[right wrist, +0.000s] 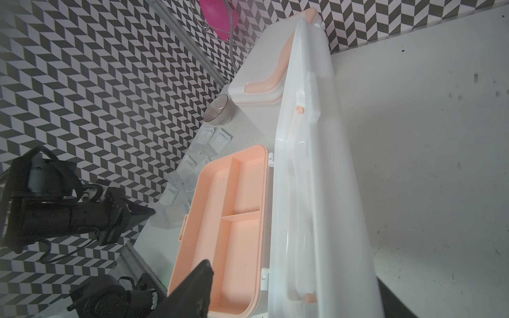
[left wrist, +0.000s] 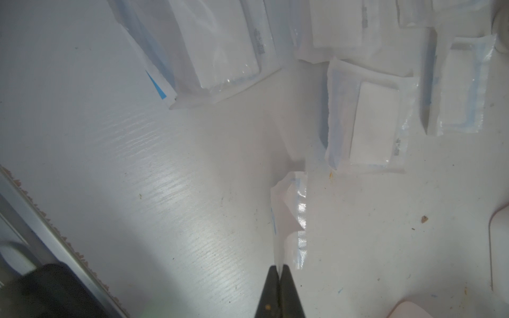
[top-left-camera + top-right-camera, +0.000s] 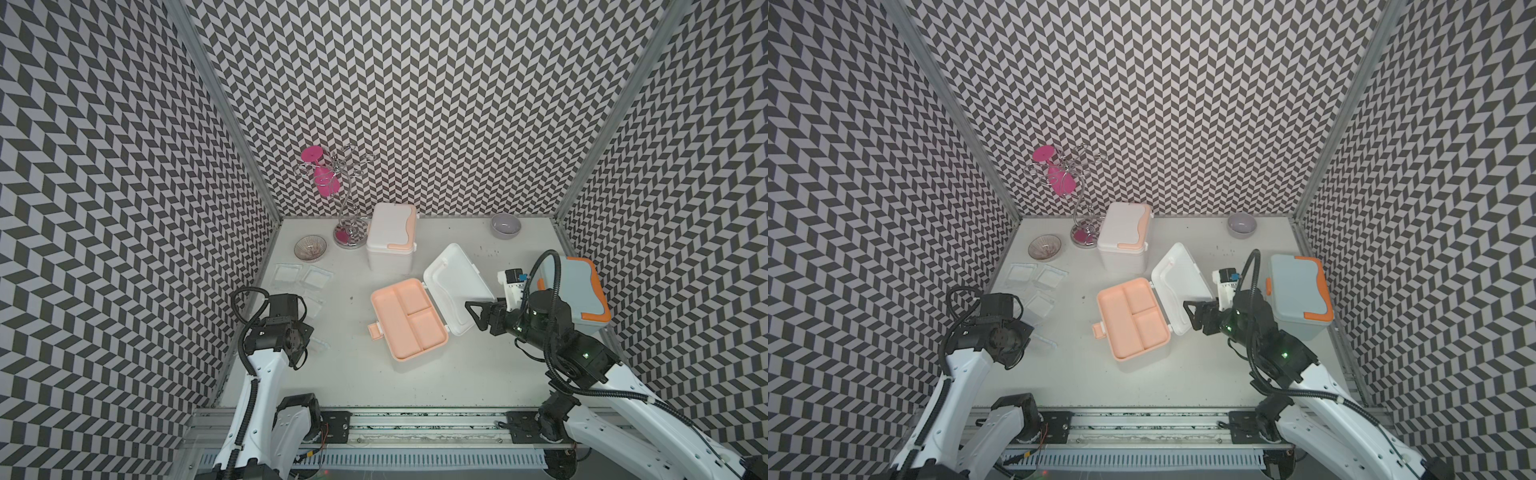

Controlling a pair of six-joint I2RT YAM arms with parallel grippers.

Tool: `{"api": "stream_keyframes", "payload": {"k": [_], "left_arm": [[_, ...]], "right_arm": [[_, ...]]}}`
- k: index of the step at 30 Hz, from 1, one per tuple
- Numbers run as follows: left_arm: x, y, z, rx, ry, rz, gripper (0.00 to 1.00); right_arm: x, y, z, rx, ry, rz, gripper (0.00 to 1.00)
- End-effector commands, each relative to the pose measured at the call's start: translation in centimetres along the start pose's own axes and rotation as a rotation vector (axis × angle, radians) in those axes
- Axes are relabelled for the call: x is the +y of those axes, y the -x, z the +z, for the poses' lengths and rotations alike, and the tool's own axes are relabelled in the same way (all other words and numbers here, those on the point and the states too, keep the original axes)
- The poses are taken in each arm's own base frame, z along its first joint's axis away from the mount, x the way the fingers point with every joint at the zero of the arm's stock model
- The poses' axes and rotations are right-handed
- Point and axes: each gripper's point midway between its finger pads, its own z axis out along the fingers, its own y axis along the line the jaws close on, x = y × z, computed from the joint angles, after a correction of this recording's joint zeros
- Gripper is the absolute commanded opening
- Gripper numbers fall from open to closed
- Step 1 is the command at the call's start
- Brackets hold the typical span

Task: Open first aid kits and take out gauze
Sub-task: Place the gauze at the center of the board.

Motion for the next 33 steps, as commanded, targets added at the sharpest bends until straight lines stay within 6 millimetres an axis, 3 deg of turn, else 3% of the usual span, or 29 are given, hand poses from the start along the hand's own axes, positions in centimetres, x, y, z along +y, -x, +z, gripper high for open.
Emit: {"api": "stream_keyframes", "payload": {"k": [1,12,20,33], "left_arm": [[0.2,1.4,0.5,-0.027,-0.012,-0.018,0.00],[1.2,4.5,2.1,-0.021,0.006,-0.145,0.00],[1.8,3.9,3.7,0.035,0.032,-0.152,0.00],[3.2,4.6,3.0,0.018,0.045,-0.190,0.00]], "right_arm": [[1.1,1.9,-0.4,-0.050,0.026,-0.014,0.75],[1.1,1.8,-0.2,-0.041,0.026,-0.015,0.75],[1.1,1.8,0.1,-0.039,0.025,-0.019,0.75],[1.1,1.6,0.8,-0.027,0.030,-0.024,0.75]]}}
